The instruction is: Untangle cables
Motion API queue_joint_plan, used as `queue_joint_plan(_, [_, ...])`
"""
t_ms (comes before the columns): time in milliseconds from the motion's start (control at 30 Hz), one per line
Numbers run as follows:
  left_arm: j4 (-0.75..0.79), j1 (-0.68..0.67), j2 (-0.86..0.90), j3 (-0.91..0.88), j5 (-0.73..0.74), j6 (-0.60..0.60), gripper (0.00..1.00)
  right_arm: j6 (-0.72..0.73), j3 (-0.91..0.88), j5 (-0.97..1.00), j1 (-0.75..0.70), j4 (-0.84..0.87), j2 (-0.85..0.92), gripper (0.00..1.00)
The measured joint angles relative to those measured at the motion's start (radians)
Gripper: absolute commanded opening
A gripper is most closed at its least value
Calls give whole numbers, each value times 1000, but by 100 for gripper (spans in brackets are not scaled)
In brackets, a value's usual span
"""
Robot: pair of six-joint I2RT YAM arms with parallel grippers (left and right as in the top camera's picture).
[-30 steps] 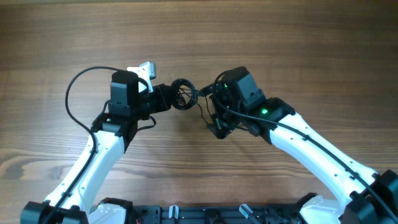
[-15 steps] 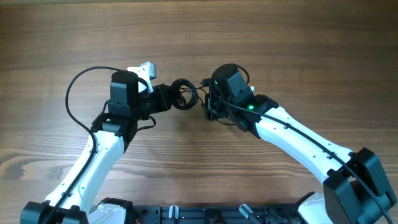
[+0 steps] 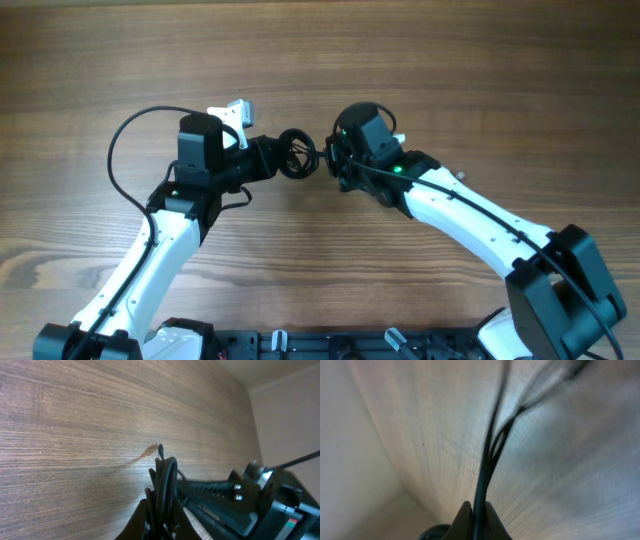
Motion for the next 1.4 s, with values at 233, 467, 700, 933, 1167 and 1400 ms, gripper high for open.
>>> queue_joint_plan(233, [-6, -8, 0, 0, 45, 93, 4, -620, 0, -24, -82, 16, -86, 5])
queue_joint_plan(467, [-7, -6, 0, 0, 51, 100, 4, -892, 0, -21, -21, 23, -181, 5])
queue_joint_plan(700, [-10, -4, 0, 0, 49, 100, 4, -928, 0, 88, 90, 31, -172, 4])
queue_joint_plan(933, [14, -4, 0, 0, 98, 100, 4, -895, 0, 55, 98, 45, -87, 5])
queue_joint_plan(1167, [10, 8, 2, 0, 117, 103, 4, -899, 0, -8, 94, 62, -43, 74])
queue_joint_plan(1400, [19, 8, 1, 0, 124, 103, 4, -871, -2, -26, 10, -53, -160, 86])
